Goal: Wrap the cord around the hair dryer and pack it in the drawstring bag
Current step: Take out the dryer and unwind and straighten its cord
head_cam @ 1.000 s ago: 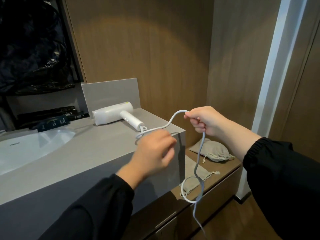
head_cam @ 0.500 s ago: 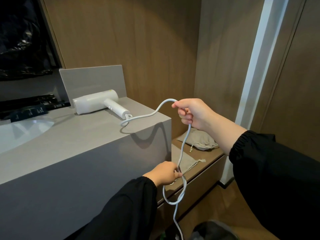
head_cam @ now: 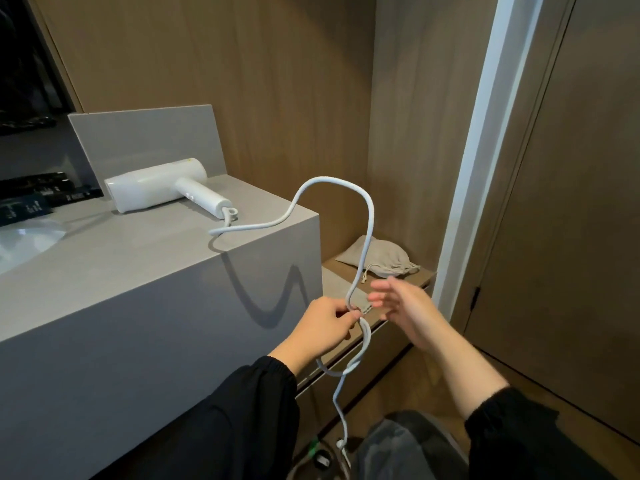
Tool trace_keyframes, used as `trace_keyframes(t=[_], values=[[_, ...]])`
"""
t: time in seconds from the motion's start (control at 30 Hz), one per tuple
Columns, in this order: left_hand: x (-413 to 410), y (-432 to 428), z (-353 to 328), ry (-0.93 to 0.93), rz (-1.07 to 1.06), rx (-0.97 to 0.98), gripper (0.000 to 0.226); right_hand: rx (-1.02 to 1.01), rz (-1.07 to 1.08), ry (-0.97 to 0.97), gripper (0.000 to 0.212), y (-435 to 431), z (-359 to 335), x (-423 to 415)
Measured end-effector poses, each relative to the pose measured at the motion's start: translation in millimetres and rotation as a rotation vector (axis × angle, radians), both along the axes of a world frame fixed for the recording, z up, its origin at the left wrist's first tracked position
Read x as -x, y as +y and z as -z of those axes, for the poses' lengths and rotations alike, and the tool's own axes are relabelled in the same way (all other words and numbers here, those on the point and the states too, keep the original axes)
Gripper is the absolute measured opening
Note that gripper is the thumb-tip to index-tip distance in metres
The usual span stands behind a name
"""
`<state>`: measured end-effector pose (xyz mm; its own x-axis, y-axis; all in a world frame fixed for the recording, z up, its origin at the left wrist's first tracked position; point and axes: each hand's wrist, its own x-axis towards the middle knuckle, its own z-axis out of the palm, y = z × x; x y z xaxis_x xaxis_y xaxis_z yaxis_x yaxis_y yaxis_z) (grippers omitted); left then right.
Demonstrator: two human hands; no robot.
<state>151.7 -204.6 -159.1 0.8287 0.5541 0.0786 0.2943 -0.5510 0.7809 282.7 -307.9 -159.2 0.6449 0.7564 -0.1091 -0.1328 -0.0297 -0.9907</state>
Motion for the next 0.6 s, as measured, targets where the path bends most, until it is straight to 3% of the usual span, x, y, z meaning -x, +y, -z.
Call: trace_keyframes(t=[0.17,0.33,0.43,0.53,0.6], values=[[0.3,-13.8,-3.1,-0.15,-0.102,0.147,0.023,0.125,-0.093,-0.053,0.028,-17.5,44.6,24.8],[-3.3,-20.1,-3.6,-0.222,-0.192,0.262,0.023,0.191,-0.084,-0.24,0.019,-23.5,38.0,34.2],[-0.4,-20.2,-6.3,-0.18,-0.262,0.104,0.026,0.153,0.058,-0.24,0.024,-21.9,29.4,37.0],[10.0,-21.0,-13.8,0.01,-0.282,-0.192,0.037,0.129,0.189,-0.236,0.023,-18.7,20.8,36.3],[21.4,-25.3,-25.7,0.119,-0.244,-0.27,0.036,0.111,0.242,-0.249,0.022,-17.7,13.8,34.8]])
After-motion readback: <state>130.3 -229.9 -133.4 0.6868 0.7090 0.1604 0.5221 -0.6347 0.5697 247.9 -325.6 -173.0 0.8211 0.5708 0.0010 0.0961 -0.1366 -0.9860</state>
